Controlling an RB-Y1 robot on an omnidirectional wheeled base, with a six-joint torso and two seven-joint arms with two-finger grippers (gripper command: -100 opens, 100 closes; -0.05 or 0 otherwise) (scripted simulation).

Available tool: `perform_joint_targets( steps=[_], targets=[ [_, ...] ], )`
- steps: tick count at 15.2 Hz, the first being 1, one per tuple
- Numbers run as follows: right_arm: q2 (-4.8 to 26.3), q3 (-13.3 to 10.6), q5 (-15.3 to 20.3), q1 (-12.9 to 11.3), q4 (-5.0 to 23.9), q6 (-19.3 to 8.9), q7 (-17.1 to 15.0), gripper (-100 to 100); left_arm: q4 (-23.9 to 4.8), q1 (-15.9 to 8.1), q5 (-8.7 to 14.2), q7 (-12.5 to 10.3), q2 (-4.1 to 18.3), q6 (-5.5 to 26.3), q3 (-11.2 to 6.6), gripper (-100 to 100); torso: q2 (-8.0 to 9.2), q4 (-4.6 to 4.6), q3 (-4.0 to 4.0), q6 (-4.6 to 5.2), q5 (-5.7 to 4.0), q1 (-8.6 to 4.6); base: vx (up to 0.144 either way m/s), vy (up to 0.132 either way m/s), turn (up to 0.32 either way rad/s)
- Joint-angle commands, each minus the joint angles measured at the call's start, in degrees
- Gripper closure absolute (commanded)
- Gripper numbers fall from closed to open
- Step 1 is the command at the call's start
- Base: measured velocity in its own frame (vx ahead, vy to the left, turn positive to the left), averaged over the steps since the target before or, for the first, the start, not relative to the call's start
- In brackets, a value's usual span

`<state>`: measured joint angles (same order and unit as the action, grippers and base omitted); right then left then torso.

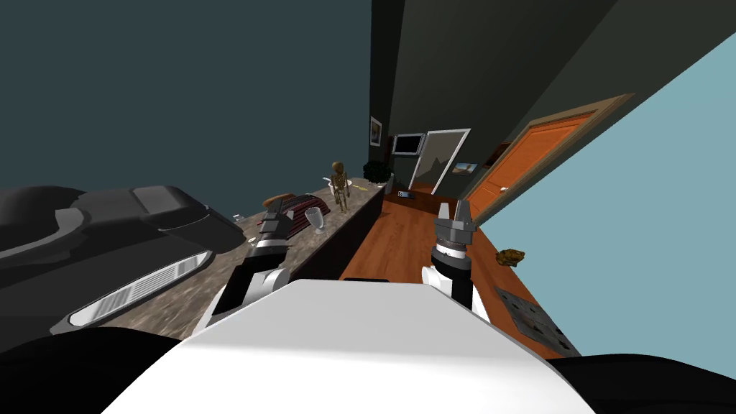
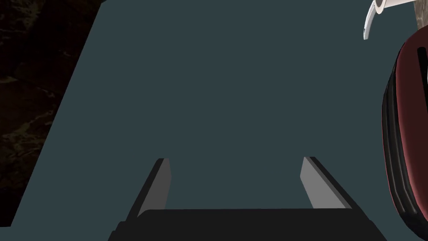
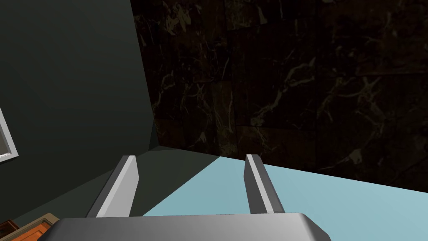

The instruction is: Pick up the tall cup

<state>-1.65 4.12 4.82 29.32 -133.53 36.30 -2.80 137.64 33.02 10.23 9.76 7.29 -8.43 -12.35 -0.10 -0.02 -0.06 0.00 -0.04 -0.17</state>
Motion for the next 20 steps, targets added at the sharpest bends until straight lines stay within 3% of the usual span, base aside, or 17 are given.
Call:
perform_joint_targets(
  steps=[1,2,3,5,6,8,9,12,13,15,16,18,19,20],
  targets=[
    [0.00,0.00,0.00,0.00,0.00,0.00,0.00,0,0.16,0.86,2.31,0.08,1.60,2.86,-2.84,-100,0.00,0.00,0.00,0.00,0.00,0.00,0.032,-0.039,-0.045],
    [0.00,0.00,0.00,0.00,0.00,0.00,0.00,0,0.16,0.86,2.31,0.08,1.60,3.81,-2.84,-100,-0.01,0.00,0.00,0.00,0.00,0.01,0.035,-0.044,-0.049],
    [0.00,0.00,0.00,0.00,0.00,0.00,0.00,0,0.29,1.66,4.40,0.22,2.89,5.25,-4.97,-100,-0.02,0.00,-0.01,0.00,0.00,0.00,0.040,-0.056,-0.067],
    [0.00,0.00,0.00,0.00,0.00,0.00,0.00,0,0.29,1.66,4.40,0.22,2.89,7.04,-5.31,-100,-0.06,-0.01,-0.03,0.01,0.00,-0.03,0.038,-0.047,-0.033],
    [0.00,0.00,0.00,0.00,0.00,0.00,0.00,0,0.42,2.52,6.61,0.36,4.15,8.94,-7.86,-100,-0.04,-0.01,-0.02,0.00,0.00,-0.01,0.031,-0.045,-0.053],
    [0.00,0.00,0.00,0.00,0.00,0.00,0.00,0,0.42,2.52,6.61,0.36,4.15,10.47,-7.86,-100,-0.02,-0.01,-0.01,0.00,0.00,-0.01,0.030,-0.038,-0.037],
    [0.00,0.00,0.00,0.00,0.00,0.00,0.00,0,0.54,3.44,8.92,0.50,5.37,12.17,-10.49,-100,-0.01,0.00,-0.01,0.00,0.00,0.02,0.038,-0.031,-0.060],
    [0.00,0.00,0.00,0.00,0.00,0.00,0.00,0,0.54,3.44,8.92,0.50,5.37,14.07,-10.49,-100,-0.04,-0.01,-0.03,0.00,0.01,0.04,0.034,-0.027,-0.023],
    [0.00,0.00,0.00,0.00,0.00,0.00,0.00,0,0.66,4.41,11.33,0.65,6.55,16.11,-12.97,-100,-0.01,0.00,-0.01,0.00,0.02,0.06,0.026,-0.033,-0.059],
    [0.00,0.00,0.00,0.00,0.00,0.00,0.00,0,0.66,4.41,11.33,0.65,6.55,17.82,-13.18,-100,-0.03,0.00,-0.01,0.01,0.01,0.01,0.037,-0.042,-0.051],
    [0.00,0.00,0.00,0.00,0.00,0.00,0.00,0,0.77,5.43,13.82,0.79,7.69,19.49,-15.66,-100,-0.03,-0.01,-0.01,0.00,0.00,0.01,0.050,-0.047,-0.045],
    [0.00,0.00,0.00,0.00,0.00,0.00,0.00,0,0.77,5.43,13.82,0.79,7.69,21.71,-15.90,-100,-0.10,-0.02,-0.05,0.00,0.00,-0.02,0.052,-0.038,-0.041],
    [0.00,0.00,0.00,0.00,0.00,0.00,0.00,0,0.87,6.50,16.29,0.92,8.77,23.07,-18.31,-100,-0.08,-0.02,-0.05,0.00,0.00,0.02,0.050,-0.034,-0.065],
    [0.00,0.00,0.00,0.00,0.00,0.00,0.00,0,0.87,6.50,16.38,0.92,8.77,24.23,-18.66,-100,-0.09,-0.02,-0.05,0.01,0.00,0.02,0.057,-0.038,-0.072]
  ],
)
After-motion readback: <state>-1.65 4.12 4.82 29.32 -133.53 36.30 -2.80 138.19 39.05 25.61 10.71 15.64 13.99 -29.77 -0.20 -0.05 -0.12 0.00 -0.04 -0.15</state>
